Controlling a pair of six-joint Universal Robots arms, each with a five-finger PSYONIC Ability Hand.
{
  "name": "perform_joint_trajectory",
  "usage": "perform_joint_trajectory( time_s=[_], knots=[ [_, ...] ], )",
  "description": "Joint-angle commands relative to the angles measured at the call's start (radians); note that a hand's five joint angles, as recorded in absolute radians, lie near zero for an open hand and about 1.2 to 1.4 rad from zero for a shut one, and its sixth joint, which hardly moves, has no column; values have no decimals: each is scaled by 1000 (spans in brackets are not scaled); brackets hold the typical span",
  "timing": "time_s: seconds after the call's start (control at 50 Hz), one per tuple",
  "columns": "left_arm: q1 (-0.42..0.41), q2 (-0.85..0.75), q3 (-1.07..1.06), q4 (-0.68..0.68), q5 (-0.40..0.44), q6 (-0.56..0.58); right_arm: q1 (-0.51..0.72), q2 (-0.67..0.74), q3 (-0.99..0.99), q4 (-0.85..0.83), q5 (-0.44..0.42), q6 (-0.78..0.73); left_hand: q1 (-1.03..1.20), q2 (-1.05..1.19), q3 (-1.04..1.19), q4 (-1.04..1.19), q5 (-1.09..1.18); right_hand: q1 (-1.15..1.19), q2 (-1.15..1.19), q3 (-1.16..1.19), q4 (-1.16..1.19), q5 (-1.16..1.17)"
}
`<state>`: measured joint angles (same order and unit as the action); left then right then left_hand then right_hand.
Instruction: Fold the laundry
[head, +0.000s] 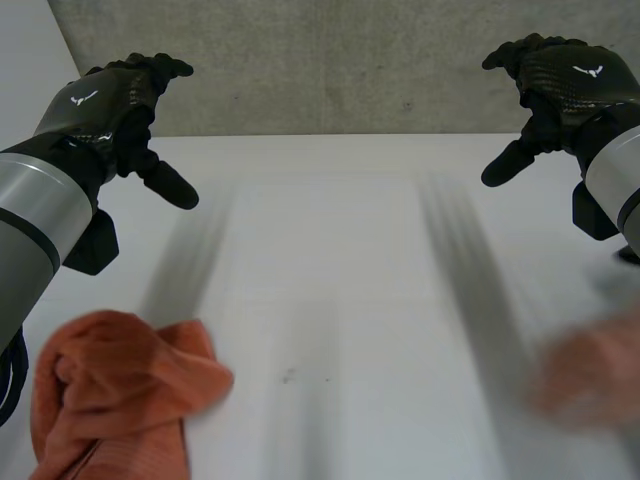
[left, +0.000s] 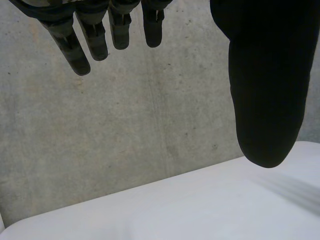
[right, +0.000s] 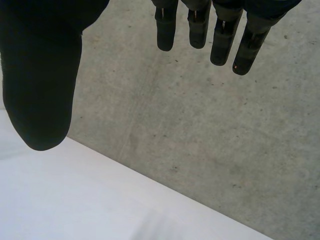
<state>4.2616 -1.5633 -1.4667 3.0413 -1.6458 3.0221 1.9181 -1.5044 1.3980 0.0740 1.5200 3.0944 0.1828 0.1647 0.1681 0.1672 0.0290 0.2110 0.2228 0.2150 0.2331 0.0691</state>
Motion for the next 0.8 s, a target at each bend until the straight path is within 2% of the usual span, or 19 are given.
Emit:
perform_joint_trajectory(
  time_s=[0.02,0.22,0.32,0.36,0.38,0.42,0.44,0.46,0.48,0.52,0.54,0.58,0.7,0.74,0.76,0.8],
  knots=[
    [0,-11,-3,20,-2,3,9,3,6,-5,-1,-2,-8,10,6,7,-29,-36,-48,-40,-59,-69],
    [0,-37,5,21,-8,14,15,18,10,-6,-3,-3,10,28,25,26,-11,-36,-48,-40,-59,-69],
    [3,-55,0,-15,-11,106,19,76,1,3,-20,-8,40,58,54,55,19,-36,-48,-40,-59,-69],
    [12,-58,-23,-77,-11,211,25,91,-1,3,-30,-19,37,55,51,52,16,-36,-48,-40,-59,-69],
    [12,-58,-23,-78,-11,212,25,92,-1,3,-30,-19,37,55,51,52,16,-36,-48,-40,-59,-69],
    [27,-63,-70,-134,-11,314,36,118,1,3,-43,-54,31,49,45,46,10,-36,-48,-40,-59,-69],
    [27,-63,-70,-134,-11,314,36,118,1,3,-43,-54,31,49,45,46,10,-36,-48,-40,-59,-69],
    [44,-63,-90,-159,-12,363,42,133,1,4,-43,-75,31,49,45,46,10,-36,-48,-40,-59,-69],
    [44,-63,-90,-159,-12,363,53,148,-2,4,-40,-97,31,49,45,46,10,-36,-48,-40,-59,-69],
    [113,-66,-139,-193,-11,446,64,161,-5,3,-38,-117,34,52,48,49,13,-36,-48,-40,-59,-69],
    [113,-66,-139,-193,-11,446,76,170,-5,1,-38,-129,34,52,48,49,13,-36,-48,-40,-59,-69],
    [187,-69,-190,-216,-3,510,82,171,-7,3,-35,-138,34,52,48,49,13,-36,-48,-40,-59,-69],
    [248,-69,-245,-226,0,563,85,188,-4,1,-38,-143,60,78,75,76,39,-36,-48,-40,-59,-69],
    [254,-81,-257,-242,0,577,87,196,-4,1,-38,-143,252,270,267,268,232,-36,-48,-40,-59,-69],
    [254,-81,-257,-242,0,577,87,202,-4,1,-38,-143,254,272,269,269,233,-36,-48,-40,-59,-69],
    [254,-128,-248,-257,-2,577,87,211,-4,1,-38,-144,642,660,657,658,621,-36,-48,-40,-59,-69]
  ],
)
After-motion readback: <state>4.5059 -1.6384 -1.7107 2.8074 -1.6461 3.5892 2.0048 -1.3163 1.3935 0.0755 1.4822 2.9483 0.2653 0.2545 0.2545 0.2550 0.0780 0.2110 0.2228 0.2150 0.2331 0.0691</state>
